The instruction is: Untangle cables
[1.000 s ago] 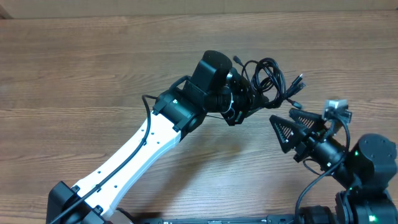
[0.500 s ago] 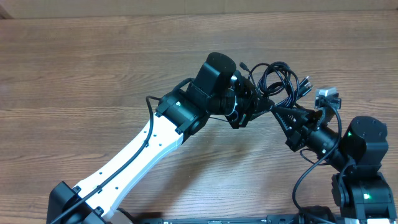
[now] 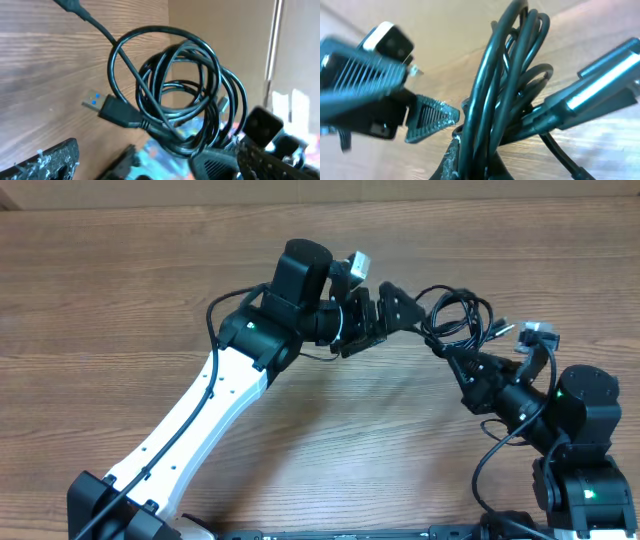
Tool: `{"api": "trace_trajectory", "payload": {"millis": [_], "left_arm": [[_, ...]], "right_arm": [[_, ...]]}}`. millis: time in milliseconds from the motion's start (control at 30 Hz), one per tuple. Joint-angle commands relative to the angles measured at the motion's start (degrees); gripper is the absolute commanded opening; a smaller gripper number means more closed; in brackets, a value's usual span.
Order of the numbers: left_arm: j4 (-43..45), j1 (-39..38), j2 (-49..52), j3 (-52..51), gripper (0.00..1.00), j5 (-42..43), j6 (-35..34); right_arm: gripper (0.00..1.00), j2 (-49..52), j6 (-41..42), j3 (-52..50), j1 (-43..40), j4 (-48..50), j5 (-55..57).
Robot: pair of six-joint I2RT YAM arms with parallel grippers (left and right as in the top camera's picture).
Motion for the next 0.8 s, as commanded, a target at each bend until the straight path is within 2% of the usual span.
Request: {"api": "trace_trajectory", "payload": {"millis": [0,100,300,433,500,567,633,700,767], "left_arm": [[-3.5,-0.1,-1.5,1.3,1.00,-1.7,13.6],[-5.9,-1.2,-1.6,1.3,1.00,-5.0,17.4],[-5.8,-4.3,-1.7,1.3,0.98,-10.3,22.1],[-3.7,-4.8,-1.8,1.3,1.00,-10.3,27.4],[-0.4,-4.8,-1.8,1.3,1.00,-10.3,30.4],[3.2,-5.1,-1.8,1.3,1.00,-10.2,35.1],[6.8,-6.2,-1.8,1.3,1.00,-10.1,44.9],[7.4,-6.6,-1.8,1.3,1.00,-10.1,48.5],[8.1,-6.6,-1.8,1.3,1.00,-10.1,48.8]], "right_arm": [[0.04,-0.4,17.7,1.4,0.0,0.5,4.0],[0.04,-0.4,29.3,1.4,0.0,0.9,4.9],[0.04,-0.4,46.7,1.4,-0.5,6.2,5.5],[0.04,-0.4,69.7,1.4,-0.9,9.1,5.5],[0.04,-0.4,78.3,1.4,-0.9,9.1,5.5],[0.04,-0.4,82.6,1.4,-0.9,9.2,5.0],[0.04,-0.4,88.3,1.4,-0.9,10.1,3.8],[0.04,-0.4,90.0,1.4,-0.9,12.0,3.7],[0.04,-0.4,92.3,1.4,-0.9,13.3,2.8]]}}
